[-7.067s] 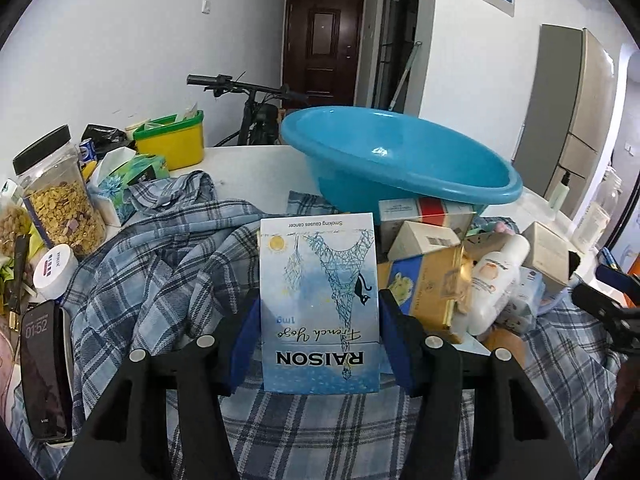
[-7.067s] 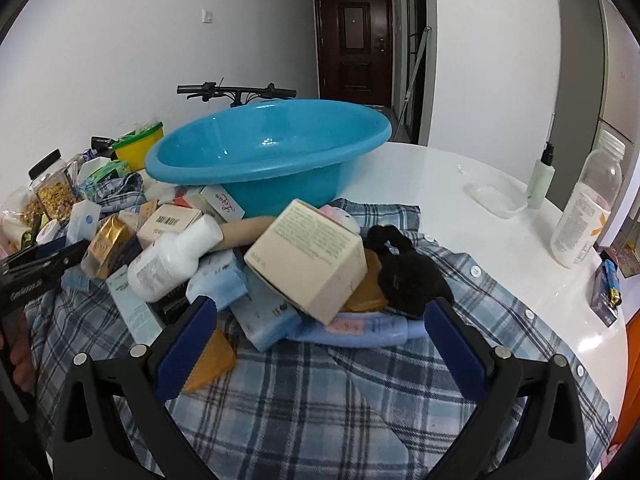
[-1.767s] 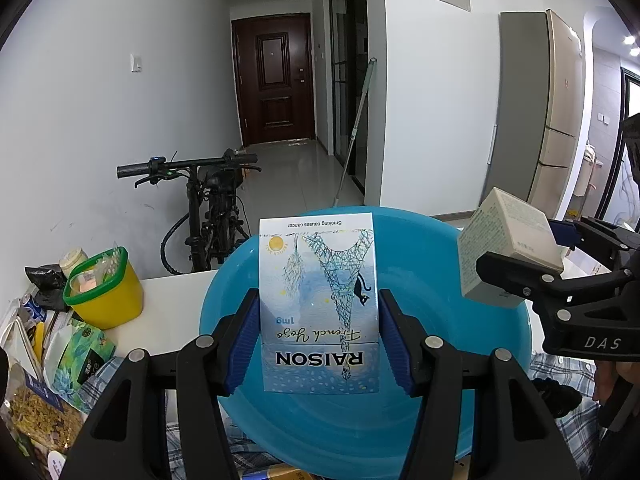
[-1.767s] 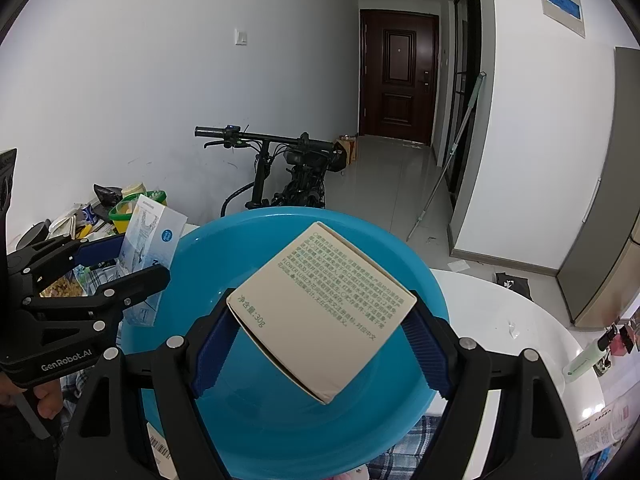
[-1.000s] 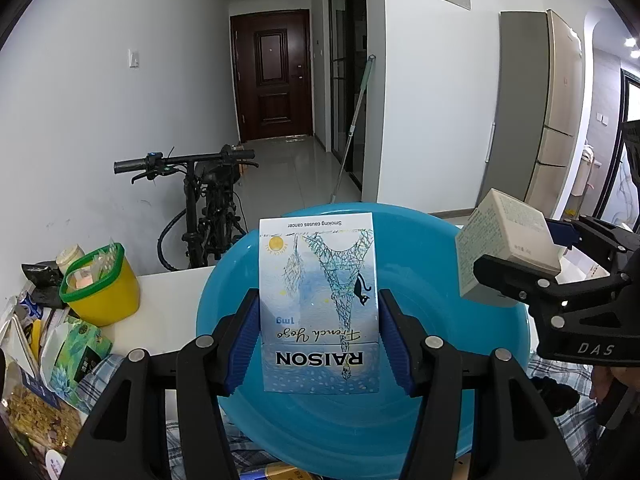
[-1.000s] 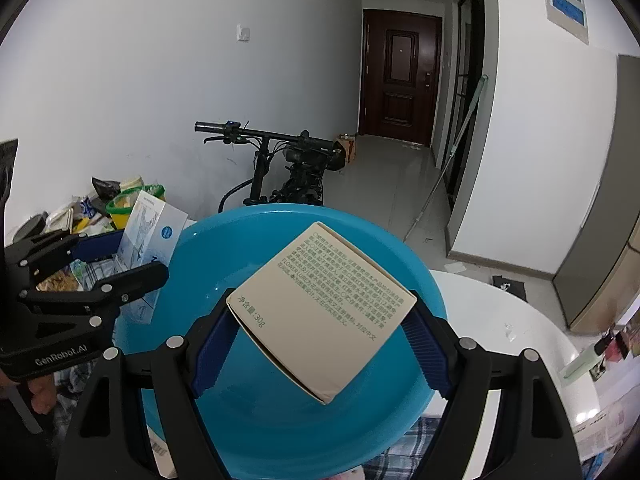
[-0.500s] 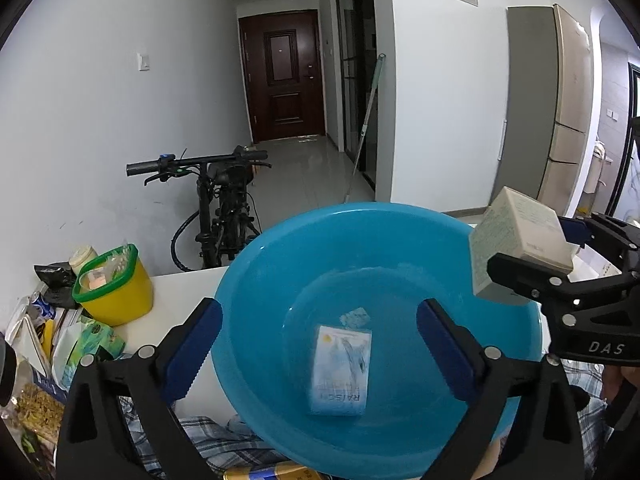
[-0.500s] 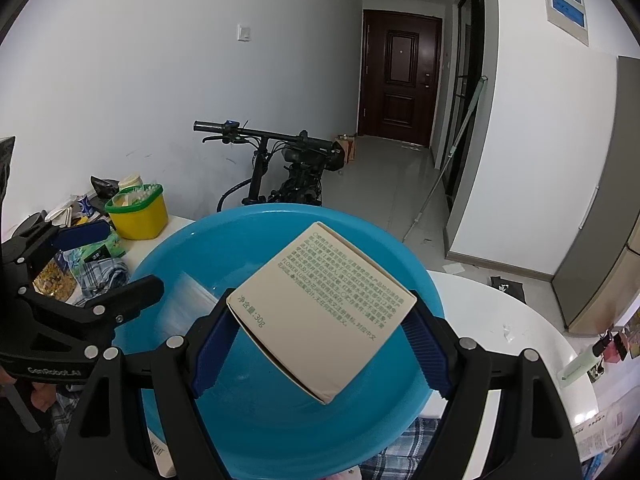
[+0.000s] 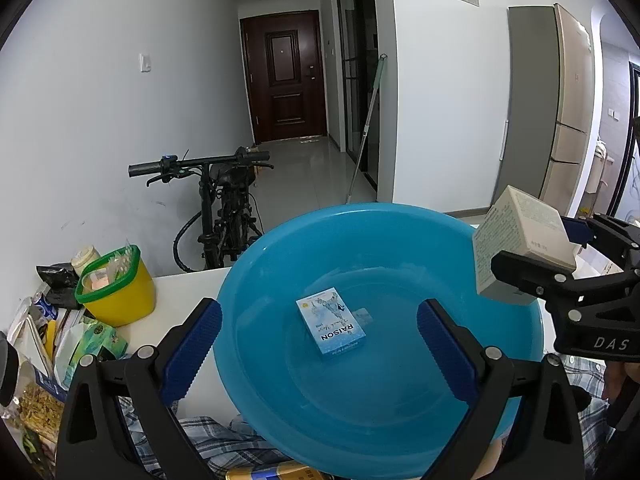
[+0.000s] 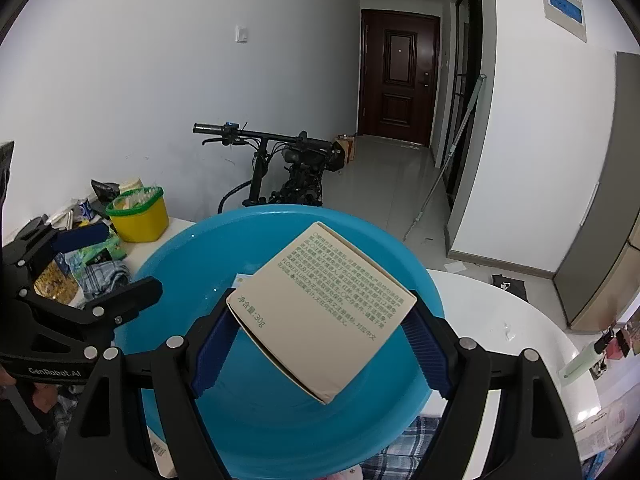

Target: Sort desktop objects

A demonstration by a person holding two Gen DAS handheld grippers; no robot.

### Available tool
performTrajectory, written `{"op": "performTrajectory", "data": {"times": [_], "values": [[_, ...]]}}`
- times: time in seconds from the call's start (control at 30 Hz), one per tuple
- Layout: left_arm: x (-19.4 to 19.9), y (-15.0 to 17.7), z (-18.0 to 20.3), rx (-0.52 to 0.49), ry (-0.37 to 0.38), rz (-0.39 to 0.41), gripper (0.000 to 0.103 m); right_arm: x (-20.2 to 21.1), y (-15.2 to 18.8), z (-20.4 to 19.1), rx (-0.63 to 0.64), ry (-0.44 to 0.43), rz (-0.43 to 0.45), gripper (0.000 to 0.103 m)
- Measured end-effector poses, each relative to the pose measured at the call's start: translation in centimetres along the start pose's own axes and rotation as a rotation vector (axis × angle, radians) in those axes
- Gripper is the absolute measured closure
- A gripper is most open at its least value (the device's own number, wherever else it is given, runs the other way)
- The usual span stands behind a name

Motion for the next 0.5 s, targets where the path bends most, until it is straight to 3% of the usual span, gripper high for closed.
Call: {"op": "performTrajectory", "data": {"times": [0.5], "values": [[0.01, -0.05, 0.18, -0.01, 0.001, -0.002, 0.003, 0.17, -0.07, 0.12, 0.0, 0.003, 0.005, 0.024]]}}
Point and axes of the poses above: each gripper's, at about its wrist camera, not at the fingertips, and x roughly against the way its jaws point, z to its right, y to its underside, the point moved 2 cm from there along -x, roughly the way its jaws point, and after that the axes turned 4 degrees about -x, right-handed, at the moved point
